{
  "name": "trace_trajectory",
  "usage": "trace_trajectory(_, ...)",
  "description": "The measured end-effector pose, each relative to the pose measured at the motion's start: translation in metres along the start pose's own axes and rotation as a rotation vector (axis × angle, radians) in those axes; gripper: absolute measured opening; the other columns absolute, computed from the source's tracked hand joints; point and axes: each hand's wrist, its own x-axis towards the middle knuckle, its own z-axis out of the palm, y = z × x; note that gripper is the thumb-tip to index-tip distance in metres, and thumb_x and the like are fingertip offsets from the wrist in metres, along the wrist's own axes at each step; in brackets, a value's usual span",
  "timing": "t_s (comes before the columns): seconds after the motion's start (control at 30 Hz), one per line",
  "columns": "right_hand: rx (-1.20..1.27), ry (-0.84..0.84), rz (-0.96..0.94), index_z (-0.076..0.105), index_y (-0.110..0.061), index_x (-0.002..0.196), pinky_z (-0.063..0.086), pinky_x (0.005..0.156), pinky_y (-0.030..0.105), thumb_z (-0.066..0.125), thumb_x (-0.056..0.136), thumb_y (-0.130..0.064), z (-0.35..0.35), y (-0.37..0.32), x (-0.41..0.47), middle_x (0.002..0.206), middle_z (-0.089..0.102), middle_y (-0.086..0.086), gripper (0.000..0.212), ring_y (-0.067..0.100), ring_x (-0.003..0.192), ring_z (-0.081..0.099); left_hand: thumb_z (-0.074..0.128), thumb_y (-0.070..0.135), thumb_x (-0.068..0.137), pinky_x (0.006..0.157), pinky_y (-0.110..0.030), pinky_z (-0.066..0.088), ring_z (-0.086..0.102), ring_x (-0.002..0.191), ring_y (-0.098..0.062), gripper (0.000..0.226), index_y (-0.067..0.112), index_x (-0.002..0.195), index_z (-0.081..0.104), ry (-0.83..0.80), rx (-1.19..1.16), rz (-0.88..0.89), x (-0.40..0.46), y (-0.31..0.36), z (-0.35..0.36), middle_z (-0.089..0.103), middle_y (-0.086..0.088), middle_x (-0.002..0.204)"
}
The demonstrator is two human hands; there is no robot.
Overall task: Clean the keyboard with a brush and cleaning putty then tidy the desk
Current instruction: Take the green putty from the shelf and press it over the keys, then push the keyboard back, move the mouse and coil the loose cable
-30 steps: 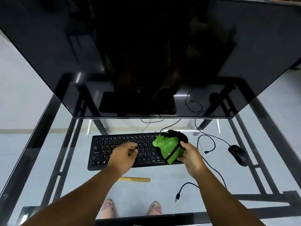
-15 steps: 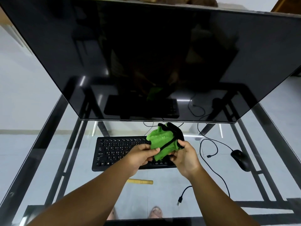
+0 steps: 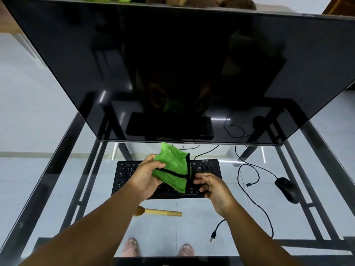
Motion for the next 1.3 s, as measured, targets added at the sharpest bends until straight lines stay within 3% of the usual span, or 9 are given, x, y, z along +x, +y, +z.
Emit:
trace_trajectory(0.2,-0.265,0.124,-0.051,0.07,-0.017,0.088,0.043,0.062,0.023,0.053,0.092,-0.01,0.006,0.006,0.002,0.081,0.071,0.003,0.019,0.013,0.067,0.056,0.06,0.0,0.078,0.076,-0.04,0.053,0.064,0.087,-0.028,0.02,0.016,0.09,0.062,0.007,0.101,-0.028,-0.017,0.006,-0.024,0.067,-0.01,0.091)
trace_trajectory(0.3,-0.456,0.019,-0.111,0.068,-0.023,0.082,0.046,0.064,0.024,0.056,0.089,-0.007,0.021,0.017,0.003,0.078,0.069,-0.001,0.021,0.014,0.069,0.06,0.068,0.005,0.072,0.084,-0.043,0.053,0.067,0.1,-0.033,0.039,0.008,0.111,0.066,0.051,0.059,-0.077,-0.029,0.003,-0.037,0.07,-0.016,0.109)
trace_trajectory(0.43,-0.708,-0.178,-0.192,0.069,-0.024,0.089,0.044,0.056,0.017,0.061,0.088,-0.011,0.052,0.04,0.0,0.075,0.064,-0.01,0.016,0.007,0.064,0.058,0.067,0.007,0.073,0.084,-0.043,0.054,0.069,0.096,-0.033,0.034,0.004,0.107,0.069,0.135,-0.017,-0.133,-0.048,-0.002,-0.055,0.07,-0.019,0.109)
trace_trajectory(0.53,-0.92,-0.28,-0.272,0.069,-0.022,0.105,0.045,0.066,0.02,0.065,0.087,-0.025,0.077,0.046,-0.003,0.089,0.063,-0.012,0.018,0.01,0.08,0.059,0.066,0.01,0.065,0.095,-0.051,0.049,0.066,0.101,-0.036,0.035,0.004,0.099,0.072,0.161,-0.055,-0.156,-0.056,-0.003,-0.072,0.067,-0.021,0.112)
trace_trajectory(0.63,-1.125,-0.31,-0.368,0.067,-0.022,0.109,0.048,0.079,0.026,0.067,0.082,-0.045,0.1,0.05,-0.006,0.104,0.063,-0.007,0.036,0.013,0.091,0.059,0.065,0.01,0.066,0.096,-0.05,0.048,0.062,0.108,-0.038,0.051,0.003,0.116,0.064,0.158,-0.066,-0.204,-0.065,0.0,-0.09,0.064,-0.022,0.12)
trace_trajectory(0.77,-1.305,-0.263,-0.391,0.066,-0.026,0.106,0.052,0.082,0.032,0.062,0.082,-0.033,0.118,0.062,-0.012,0.114,0.058,-0.002,0.026,0.023,0.102,0.06,0.066,0.011,0.069,0.09,-0.047,0.052,0.062,0.109,-0.036,0.057,0.005,0.126,0.058,0.101,-0.064,-0.253,-0.075,0.001,-0.111,0.063,-0.02,0.121)
trace_trajectory(0.93,-1.299,-0.1,-0.31,0.058,-0.021,0.092,0.047,0.073,0.031,0.059,0.081,-0.027,0.114,0.066,-0.025,0.103,0.062,0.001,0.013,0.025,0.094,0.06,0.071,0.0,0.076,0.081,-0.046,0.057,0.067,0.103,-0.037,0.038,0.0,0.114,0.065,0.014,0.033,-0.295,-0.081,-0.01,-0.122,0.067,-0.024,0.113)
trace_trajectory(1.13,-0.904,0.125,-0.108,0.056,-0.022,0.077,0.051,0.065,0.028,0.069,0.077,-0.026,0.093,0.078,-0.044,0.071,0.066,-0.008,0.014,0.014,0.069,0.063,0.06,-0.027,0.069,0.082,-0.047,0.056,0.067,0.098,-0.034,0.055,0.006,0.113,0.065,-0.083,0.177,-0.372,-0.072,-0.034,-0.128,0.069,-0.02,0.104)
trace_trajectory(1.3,-0.808,0.151,-0.038,0.061,-0.018,0.077,0.054,0.066,0.027,0.078,0.074,-0.023,0.085,0.088,-0.053,0.069,0.064,-0.005,0.017,0.012,0.066,0.065,0.057,-0.031,0.07,0.084,-0.042,0.056,0.067,0.097,-0.03,0.061,0.01,0.115,0.062,-0.062,0.409,-0.374,-0.063,-0.048,-0.129,0.069,-0.016,0.103)
